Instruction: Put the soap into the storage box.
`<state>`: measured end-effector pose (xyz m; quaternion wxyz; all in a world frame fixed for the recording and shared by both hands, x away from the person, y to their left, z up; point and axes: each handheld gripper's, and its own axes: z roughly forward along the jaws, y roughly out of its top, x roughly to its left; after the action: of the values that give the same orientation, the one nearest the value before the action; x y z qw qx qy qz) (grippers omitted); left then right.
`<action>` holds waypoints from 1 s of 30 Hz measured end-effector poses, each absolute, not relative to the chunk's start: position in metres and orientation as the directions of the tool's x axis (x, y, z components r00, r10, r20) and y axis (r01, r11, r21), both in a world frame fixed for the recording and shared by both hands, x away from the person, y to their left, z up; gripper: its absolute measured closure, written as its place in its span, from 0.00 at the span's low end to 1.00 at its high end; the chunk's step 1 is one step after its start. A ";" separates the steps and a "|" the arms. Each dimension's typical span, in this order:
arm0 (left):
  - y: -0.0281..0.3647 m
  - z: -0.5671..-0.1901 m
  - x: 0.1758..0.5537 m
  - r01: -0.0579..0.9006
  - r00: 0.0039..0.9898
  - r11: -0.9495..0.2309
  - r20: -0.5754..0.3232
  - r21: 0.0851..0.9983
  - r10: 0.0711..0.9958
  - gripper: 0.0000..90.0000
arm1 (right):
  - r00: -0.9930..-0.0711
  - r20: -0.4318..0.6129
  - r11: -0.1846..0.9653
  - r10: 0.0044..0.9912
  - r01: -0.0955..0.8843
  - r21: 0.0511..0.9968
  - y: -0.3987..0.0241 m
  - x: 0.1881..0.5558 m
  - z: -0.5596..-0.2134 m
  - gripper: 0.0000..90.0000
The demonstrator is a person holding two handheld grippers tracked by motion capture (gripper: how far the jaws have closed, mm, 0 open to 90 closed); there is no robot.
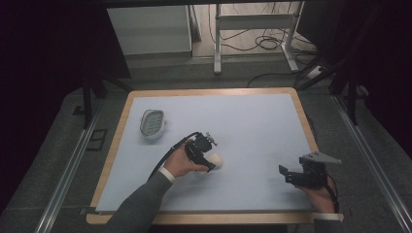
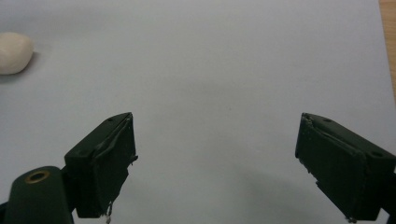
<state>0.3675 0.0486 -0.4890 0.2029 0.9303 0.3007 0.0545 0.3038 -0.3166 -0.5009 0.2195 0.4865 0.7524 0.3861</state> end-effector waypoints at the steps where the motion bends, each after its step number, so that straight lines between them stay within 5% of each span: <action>1: 0.048 -0.491 0.368 0.535 0.816 -0.742 -0.020 0.403 0.577 0.31 | -0.430 0.045 0.229 0.902 0.563 0.795 -0.317 0.304 -0.501 0.13; 13: 0.041 -0.502 0.369 0.521 0.828 -0.775 0.006 0.358 0.560 0.36 | -0.417 0.033 0.230 0.908 0.563 0.794 -0.317 0.304 -0.501 0.13; 22: 0.038 -0.504 0.366 0.502 0.844 -0.789 -0.003 0.354 0.536 0.55 | -0.402 0.040 0.213 0.915 0.566 0.797 -0.319 0.303 -0.499 0.13; 30: 0.043 -0.502 0.366 0.505 0.846 -0.791 -0.017 0.346 0.532 0.55 | -0.393 0.040 0.206 0.919 0.564 0.800 -0.321 0.303 -0.498 0.13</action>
<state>0.3665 0.0426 -0.5017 0.1711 0.9454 0.2742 0.0405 0.3027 -0.3206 -0.4982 0.2315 0.5000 0.7412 0.3835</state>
